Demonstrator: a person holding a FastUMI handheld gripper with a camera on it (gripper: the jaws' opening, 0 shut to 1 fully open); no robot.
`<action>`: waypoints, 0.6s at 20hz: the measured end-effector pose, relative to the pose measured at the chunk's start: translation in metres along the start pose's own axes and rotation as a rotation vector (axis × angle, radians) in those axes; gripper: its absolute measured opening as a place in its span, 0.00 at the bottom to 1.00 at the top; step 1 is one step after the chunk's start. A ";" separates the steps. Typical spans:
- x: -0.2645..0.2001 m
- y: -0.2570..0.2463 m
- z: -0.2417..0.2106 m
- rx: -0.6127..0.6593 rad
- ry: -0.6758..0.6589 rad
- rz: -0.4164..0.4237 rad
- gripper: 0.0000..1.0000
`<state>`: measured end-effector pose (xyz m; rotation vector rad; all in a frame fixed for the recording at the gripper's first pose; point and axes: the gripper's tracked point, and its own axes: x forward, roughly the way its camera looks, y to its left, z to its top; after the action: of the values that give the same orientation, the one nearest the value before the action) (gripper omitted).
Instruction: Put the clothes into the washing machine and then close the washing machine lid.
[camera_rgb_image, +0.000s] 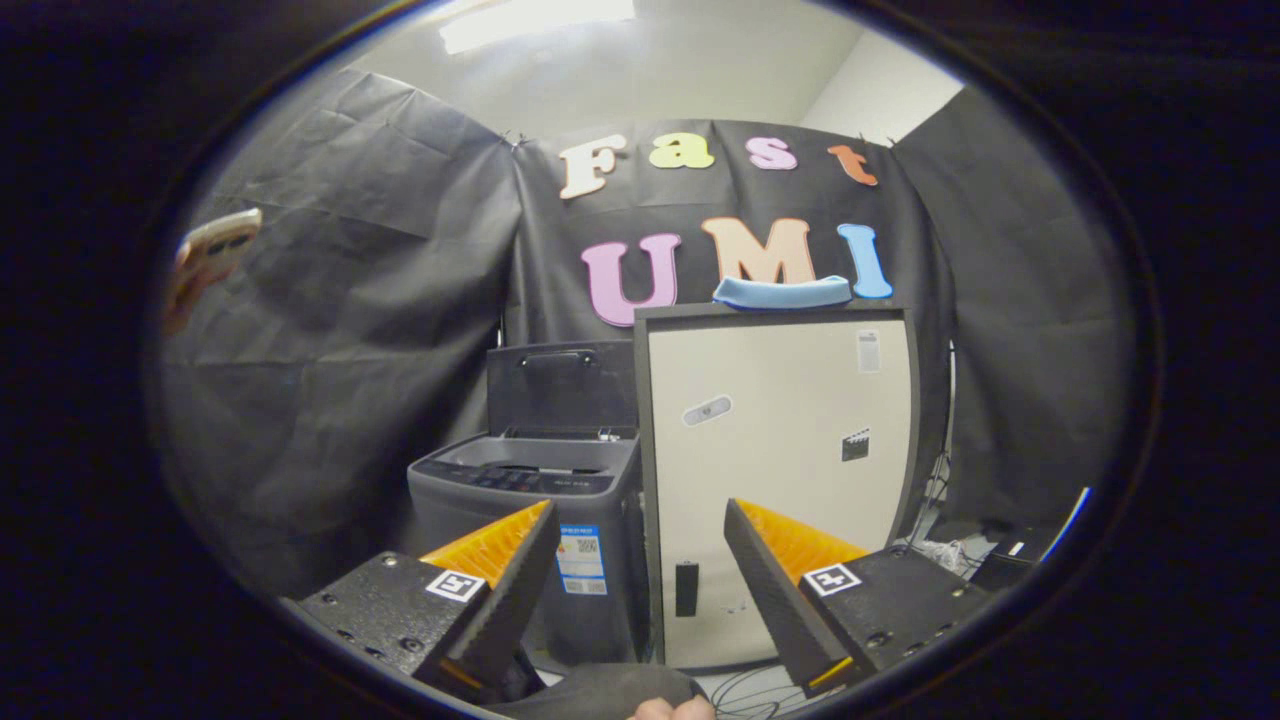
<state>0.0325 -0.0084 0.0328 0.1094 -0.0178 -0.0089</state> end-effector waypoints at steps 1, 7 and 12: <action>0.007 -0.003 0.006 0.014 0.004 -0.004 1.00; 0.049 -0.026 0.058 0.013 -0.020 -0.038 0.97; 0.082 -0.044 0.084 0.004 0.026 -0.060 0.97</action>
<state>0.1127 -0.0618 0.1128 0.1141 0.0116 -0.0670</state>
